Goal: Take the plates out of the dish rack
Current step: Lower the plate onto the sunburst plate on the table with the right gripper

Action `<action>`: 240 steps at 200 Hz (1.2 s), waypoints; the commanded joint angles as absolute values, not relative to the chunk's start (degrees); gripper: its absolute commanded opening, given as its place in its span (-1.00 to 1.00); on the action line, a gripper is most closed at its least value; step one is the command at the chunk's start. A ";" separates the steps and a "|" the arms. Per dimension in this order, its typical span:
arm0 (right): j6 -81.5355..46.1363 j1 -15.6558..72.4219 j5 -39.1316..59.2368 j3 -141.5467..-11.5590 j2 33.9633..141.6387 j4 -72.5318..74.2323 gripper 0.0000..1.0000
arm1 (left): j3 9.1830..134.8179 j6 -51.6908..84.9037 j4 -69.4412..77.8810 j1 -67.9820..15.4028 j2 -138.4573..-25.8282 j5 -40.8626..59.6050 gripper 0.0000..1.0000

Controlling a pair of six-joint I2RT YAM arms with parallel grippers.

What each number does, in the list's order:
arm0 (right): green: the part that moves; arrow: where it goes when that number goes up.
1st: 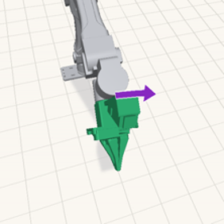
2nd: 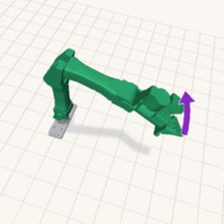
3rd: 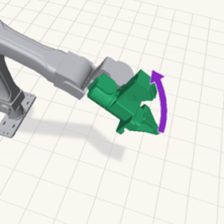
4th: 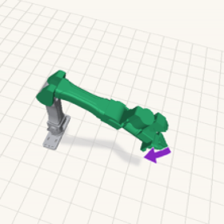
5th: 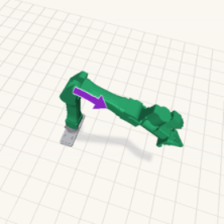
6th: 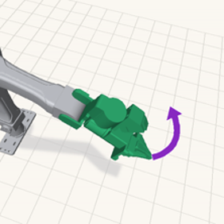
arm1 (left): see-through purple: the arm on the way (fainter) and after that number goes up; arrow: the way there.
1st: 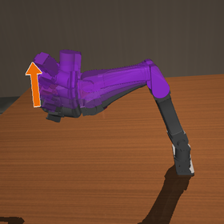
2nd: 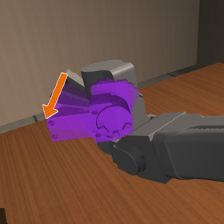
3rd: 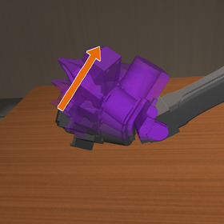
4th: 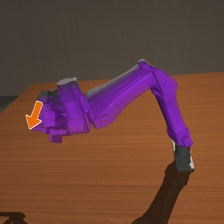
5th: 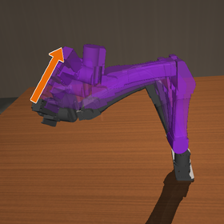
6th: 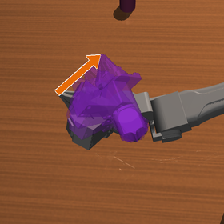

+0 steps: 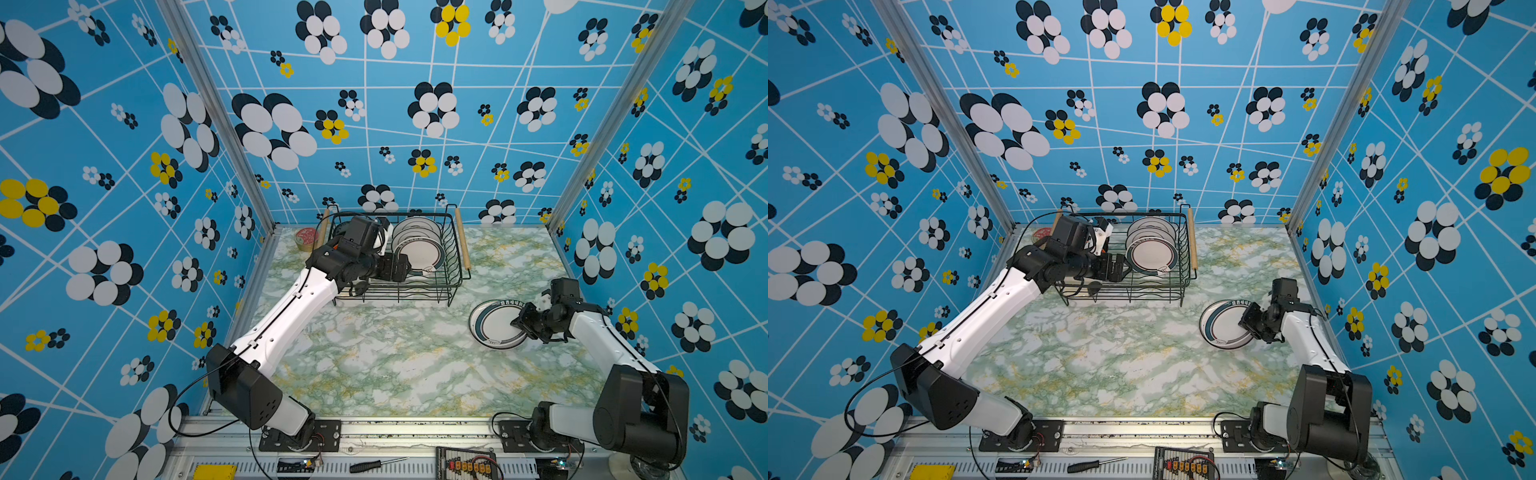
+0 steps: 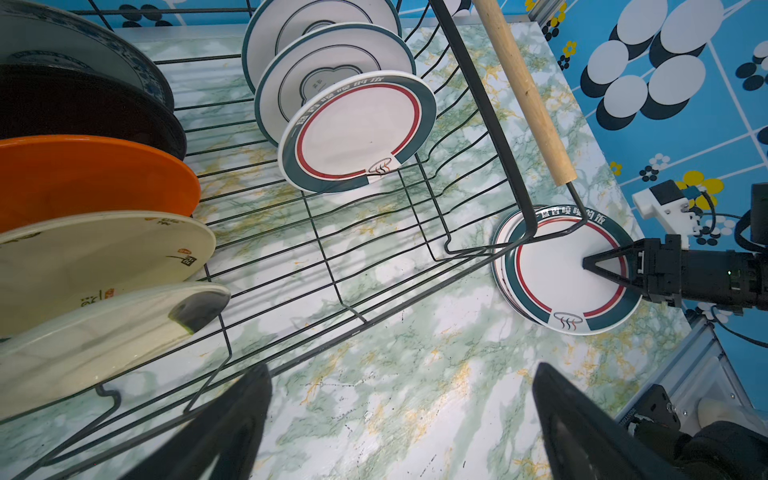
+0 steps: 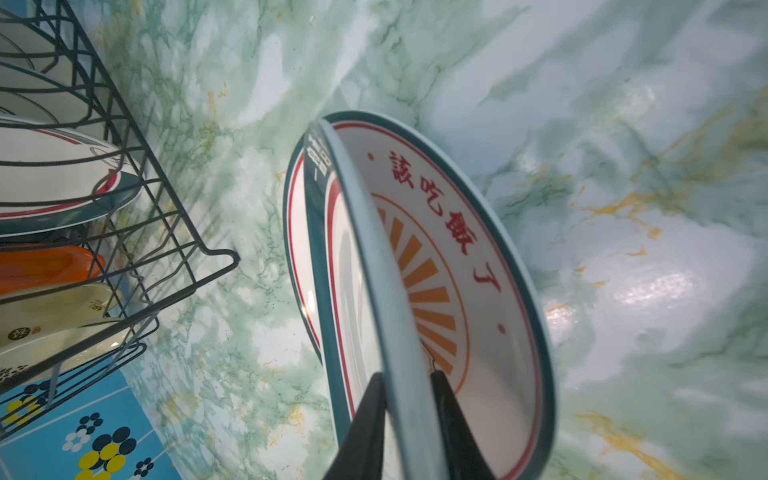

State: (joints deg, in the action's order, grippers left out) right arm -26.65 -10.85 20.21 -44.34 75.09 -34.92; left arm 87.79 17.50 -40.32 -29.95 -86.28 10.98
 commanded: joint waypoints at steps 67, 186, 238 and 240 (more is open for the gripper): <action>-25.14 -11.16 15.28 -43.05 77.24 -38.66 -0.22 | 87.11 17.75 -40.17 -28.93 -83.24 12.86 0.99; -24.86 -11.16 14.94 -44.94 79.88 -38.74 0.08 | 86.84 17.86 -40.11 -28.48 -83.06 13.22 0.98; -24.46 -11.16 14.12 -45.40 80.18 -39.21 0.15 | 86.84 18.04 -39.90 -28.47 -83.49 13.89 0.99; -24.44 -11.16 14.03 -45.47 80.23 -39.27 0.15 | 86.84 18.00 -39.79 -28.41 -83.50 13.95 0.98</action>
